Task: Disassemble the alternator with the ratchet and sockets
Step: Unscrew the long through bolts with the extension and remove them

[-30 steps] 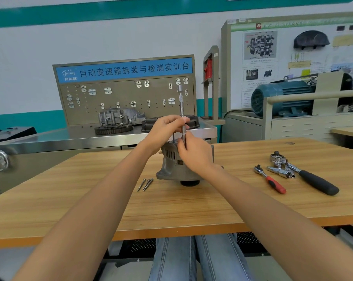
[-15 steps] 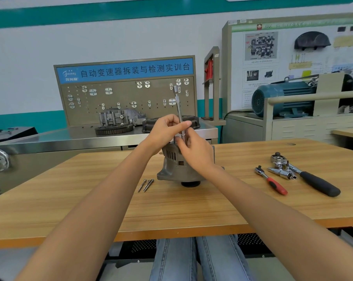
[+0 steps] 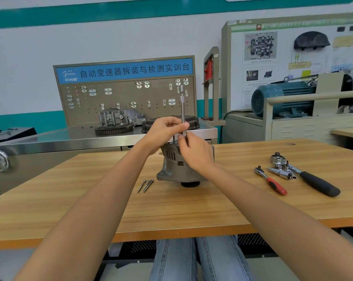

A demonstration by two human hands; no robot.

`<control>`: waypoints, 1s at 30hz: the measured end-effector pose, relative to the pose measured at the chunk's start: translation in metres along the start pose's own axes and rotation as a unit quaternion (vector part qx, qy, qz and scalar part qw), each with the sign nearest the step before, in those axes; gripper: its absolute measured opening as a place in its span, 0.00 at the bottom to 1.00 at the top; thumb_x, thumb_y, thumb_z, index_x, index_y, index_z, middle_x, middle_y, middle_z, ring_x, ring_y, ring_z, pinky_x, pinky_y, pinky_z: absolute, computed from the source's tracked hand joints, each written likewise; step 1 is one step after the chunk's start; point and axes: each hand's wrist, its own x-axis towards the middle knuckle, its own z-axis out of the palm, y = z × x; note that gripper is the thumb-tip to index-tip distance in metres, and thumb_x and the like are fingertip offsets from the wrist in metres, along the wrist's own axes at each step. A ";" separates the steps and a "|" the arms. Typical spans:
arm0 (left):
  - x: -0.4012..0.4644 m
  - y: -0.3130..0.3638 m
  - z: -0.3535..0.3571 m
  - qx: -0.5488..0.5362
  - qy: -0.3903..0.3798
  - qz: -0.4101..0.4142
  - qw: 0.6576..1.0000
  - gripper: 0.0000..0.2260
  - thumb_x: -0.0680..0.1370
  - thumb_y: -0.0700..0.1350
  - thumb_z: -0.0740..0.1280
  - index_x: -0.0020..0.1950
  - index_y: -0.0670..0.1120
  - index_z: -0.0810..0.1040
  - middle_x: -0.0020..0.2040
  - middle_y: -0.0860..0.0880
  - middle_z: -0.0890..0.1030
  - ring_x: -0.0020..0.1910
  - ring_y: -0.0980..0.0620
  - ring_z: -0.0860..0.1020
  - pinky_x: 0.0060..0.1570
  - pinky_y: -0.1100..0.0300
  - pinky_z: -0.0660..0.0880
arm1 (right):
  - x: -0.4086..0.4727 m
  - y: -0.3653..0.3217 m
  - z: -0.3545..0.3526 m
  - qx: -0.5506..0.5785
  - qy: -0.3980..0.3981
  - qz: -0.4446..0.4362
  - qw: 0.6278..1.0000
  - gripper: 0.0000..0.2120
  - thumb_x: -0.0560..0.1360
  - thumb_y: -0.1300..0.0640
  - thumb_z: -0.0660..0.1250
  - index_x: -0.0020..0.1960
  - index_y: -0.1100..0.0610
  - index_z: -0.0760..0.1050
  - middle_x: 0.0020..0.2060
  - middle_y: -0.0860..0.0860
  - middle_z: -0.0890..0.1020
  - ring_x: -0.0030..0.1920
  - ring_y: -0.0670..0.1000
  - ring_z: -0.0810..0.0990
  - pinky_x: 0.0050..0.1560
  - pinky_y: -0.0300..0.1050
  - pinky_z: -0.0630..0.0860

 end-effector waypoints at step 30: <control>-0.007 -0.001 0.013 0.101 0.044 0.024 0.994 0.13 0.76 0.49 0.70 0.35 0.49 0.71 0.30 0.55 0.74 0.29 0.63 0.71 0.32 0.71 0.68 | -0.006 -0.002 0.002 -0.075 0.037 -0.038 0.996 0.14 0.82 0.51 0.53 0.56 0.58 0.73 0.36 0.50 0.76 0.37 0.51 0.78 0.35 0.44 0.72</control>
